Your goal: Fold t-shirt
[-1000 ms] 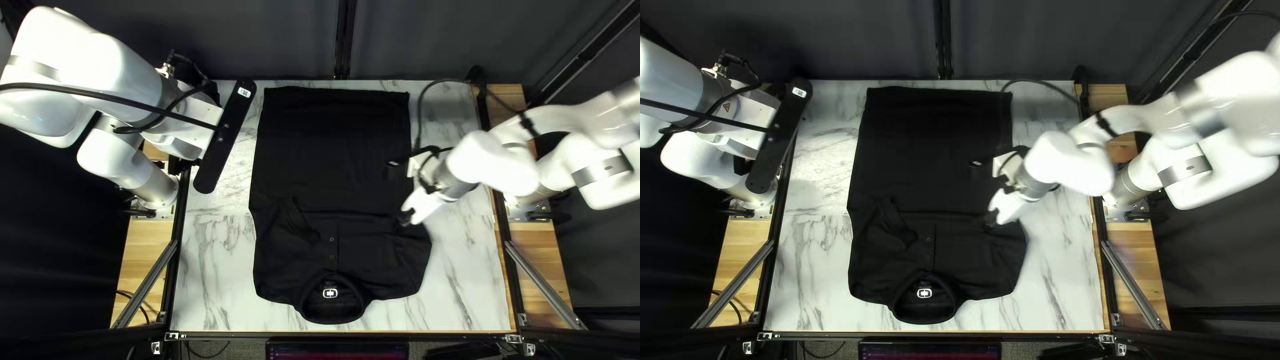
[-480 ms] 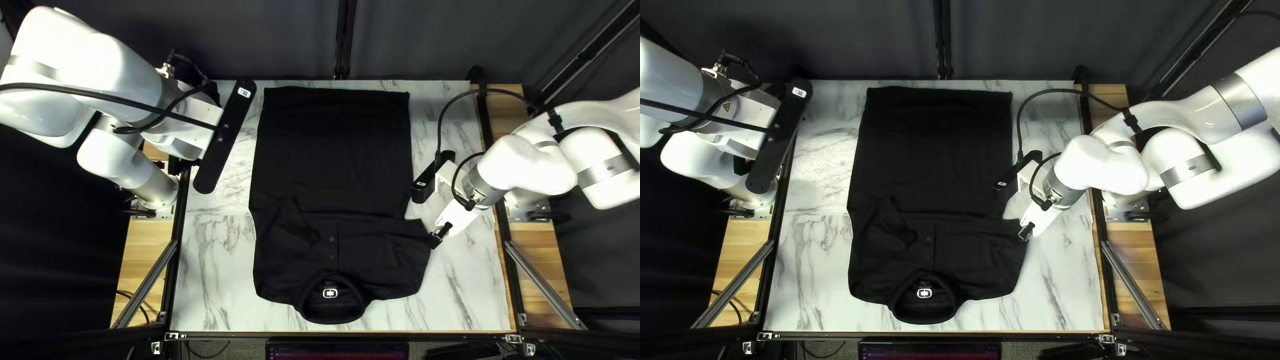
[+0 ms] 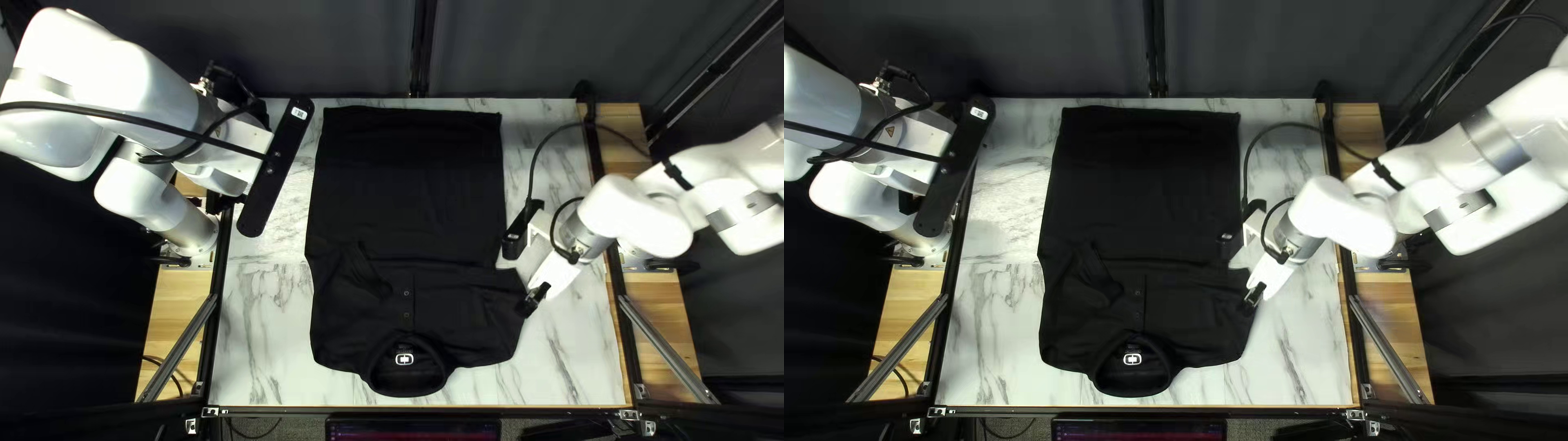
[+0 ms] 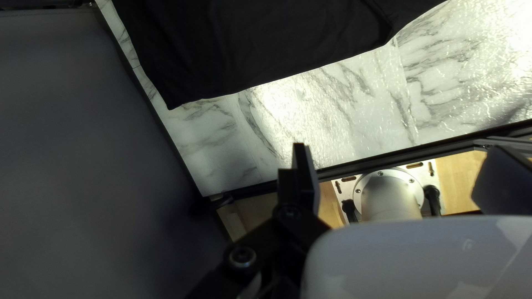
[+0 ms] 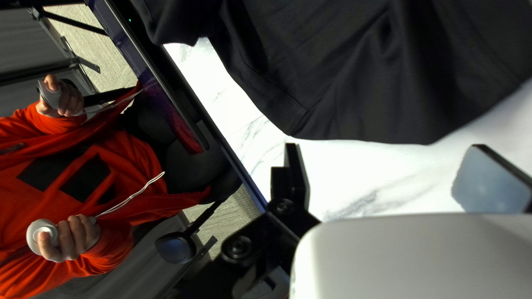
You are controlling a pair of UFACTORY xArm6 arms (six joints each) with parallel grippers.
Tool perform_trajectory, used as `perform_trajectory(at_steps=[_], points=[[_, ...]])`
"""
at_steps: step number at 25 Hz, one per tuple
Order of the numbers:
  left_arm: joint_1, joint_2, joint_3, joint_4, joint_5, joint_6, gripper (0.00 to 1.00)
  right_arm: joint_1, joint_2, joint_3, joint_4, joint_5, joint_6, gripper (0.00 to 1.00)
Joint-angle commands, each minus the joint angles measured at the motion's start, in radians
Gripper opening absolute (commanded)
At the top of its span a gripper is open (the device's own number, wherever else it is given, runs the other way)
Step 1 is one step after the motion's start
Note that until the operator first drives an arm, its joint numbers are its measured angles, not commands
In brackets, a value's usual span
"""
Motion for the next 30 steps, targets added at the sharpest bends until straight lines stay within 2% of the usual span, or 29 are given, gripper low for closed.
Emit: perform_trajectory(at_steps=[1,3,6,9,10,12,15,22,30], points=[[0.000,0.000,0.000,0.000,0.000,0.000,1.00,0.022,0.023,0.010,-0.038,-0.031,0.043,1.00],[0.000,0.000,0.000,0.000,0.000,0.000,1.00,0.020,0.026,0.023,-0.047,-0.039,0.042,1.00],[0.000,0.000,0.000,0.000,0.000,0.000,1.00,0.020,0.047,0.029,-0.005,-0.057,-0.010,1.00],[0.000,0.000,0.000,0.000,0.000,0.000,1.00,0.033,0.108,-0.001,0.143,-0.082,-0.157,1.00],[0.000,0.000,0.000,0.000,0.000,0.000,1.00,0.037,0.146,-0.028,0.222,-0.087,-0.237,1.00],[0.000,0.000,0.000,0.000,0.000,0.000,1.00,0.037,0.197,-0.070,0.308,-0.084,-0.331,1.00],[0.000,0.000,0.000,0.000,0.000,0.000,1.00,0.028,0.255,-0.133,0.357,-0.069,-0.400,1.00],[0.000,0.000,0.000,0.000,0.000,0.000,1.00,-0.005,0.316,-0.241,0.177,-0.031,-0.290,1.00],[0.000,0.000,0.000,0.000,0.000,0.000,1.00,0.027,0.276,-0.230,0.022,-0.043,-0.128,1.00]])
